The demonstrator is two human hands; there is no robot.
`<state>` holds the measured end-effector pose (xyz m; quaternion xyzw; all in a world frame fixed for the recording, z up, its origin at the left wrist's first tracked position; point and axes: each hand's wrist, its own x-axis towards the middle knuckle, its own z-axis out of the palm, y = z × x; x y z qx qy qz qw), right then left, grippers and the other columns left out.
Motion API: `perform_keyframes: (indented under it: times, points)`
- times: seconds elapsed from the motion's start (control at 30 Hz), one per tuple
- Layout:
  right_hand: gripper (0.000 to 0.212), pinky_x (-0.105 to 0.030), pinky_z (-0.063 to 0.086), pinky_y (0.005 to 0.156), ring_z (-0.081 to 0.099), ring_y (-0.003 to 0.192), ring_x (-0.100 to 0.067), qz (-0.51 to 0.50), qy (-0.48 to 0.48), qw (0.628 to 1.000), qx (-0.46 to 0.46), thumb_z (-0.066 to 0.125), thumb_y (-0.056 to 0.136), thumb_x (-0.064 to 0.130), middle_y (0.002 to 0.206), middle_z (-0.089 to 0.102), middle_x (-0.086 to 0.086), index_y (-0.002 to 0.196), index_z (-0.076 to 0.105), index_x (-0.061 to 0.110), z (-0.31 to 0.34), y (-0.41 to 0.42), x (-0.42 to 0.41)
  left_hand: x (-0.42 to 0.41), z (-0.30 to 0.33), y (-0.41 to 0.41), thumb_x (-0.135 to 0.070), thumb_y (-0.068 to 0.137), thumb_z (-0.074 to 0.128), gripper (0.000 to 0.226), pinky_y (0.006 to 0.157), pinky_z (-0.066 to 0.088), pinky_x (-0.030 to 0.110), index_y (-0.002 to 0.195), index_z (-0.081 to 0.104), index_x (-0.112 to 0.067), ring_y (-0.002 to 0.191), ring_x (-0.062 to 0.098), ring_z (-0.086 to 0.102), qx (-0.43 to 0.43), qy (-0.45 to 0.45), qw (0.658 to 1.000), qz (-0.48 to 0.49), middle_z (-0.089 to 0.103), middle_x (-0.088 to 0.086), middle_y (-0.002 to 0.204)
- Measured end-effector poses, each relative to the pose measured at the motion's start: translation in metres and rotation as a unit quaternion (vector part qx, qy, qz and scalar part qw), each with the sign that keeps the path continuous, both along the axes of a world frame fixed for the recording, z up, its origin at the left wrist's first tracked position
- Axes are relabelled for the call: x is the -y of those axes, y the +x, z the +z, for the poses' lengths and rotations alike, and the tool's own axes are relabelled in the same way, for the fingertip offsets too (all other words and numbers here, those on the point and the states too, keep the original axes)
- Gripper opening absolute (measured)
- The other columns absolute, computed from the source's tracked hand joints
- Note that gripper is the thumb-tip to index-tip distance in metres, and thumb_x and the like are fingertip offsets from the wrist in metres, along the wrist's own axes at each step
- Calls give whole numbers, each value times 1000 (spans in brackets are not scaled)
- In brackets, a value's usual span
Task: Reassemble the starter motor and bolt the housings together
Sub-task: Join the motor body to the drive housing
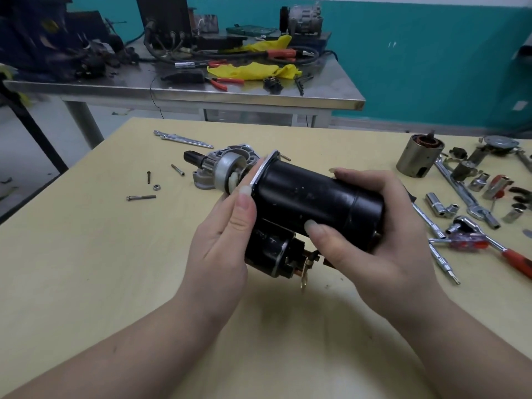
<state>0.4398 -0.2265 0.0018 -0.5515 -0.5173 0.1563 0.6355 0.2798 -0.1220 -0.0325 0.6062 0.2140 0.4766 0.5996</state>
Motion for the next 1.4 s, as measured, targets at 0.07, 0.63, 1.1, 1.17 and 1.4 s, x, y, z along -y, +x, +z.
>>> perform_keyframes:
  times: [0.07,0.63,1.1,1.17,1.4]
  points:
    - [52,-22,61,67,75,89,-8,8,12,999,-51,85,78,25,103,75,13,123,60,27,-1,-5,0,1,2,1,-70,103,54,47,100,55,42,128,77,-38,124,21,72,-9,4,1000,9,79,1,125]
    - [61,-42,64,81,72,99,-14,102,-150,983,-40,90,72,15,105,72,9,122,59,31,-22,-8,-34,-65,94,-20,-53,112,46,50,92,53,39,161,41,-47,115,25,65,-331,600,722,-96,65,4,139]
    - [69,-49,61,91,73,112,-23,144,-155,972,-106,80,78,-14,122,74,-1,136,56,15,-42,-22,-42,-57,74,-28,-56,60,96,107,100,55,30,148,36,-69,123,-2,68,-307,270,904,-124,71,-30,129]
    - [70,-47,61,89,72,111,-21,144,-160,971,-100,80,79,-14,121,74,1,136,54,17,-43,-22,-42,-57,73,-29,-54,60,95,103,98,57,31,144,39,-68,121,0,70,-313,253,907,-125,71,-28,130]
    - [76,-47,59,100,68,121,-13,128,-176,974,-72,85,77,-6,128,71,5,140,52,19,-48,-23,-46,-55,59,-39,-49,60,96,93,93,60,22,137,46,-64,118,7,74,-258,246,929,-101,74,-23,129]
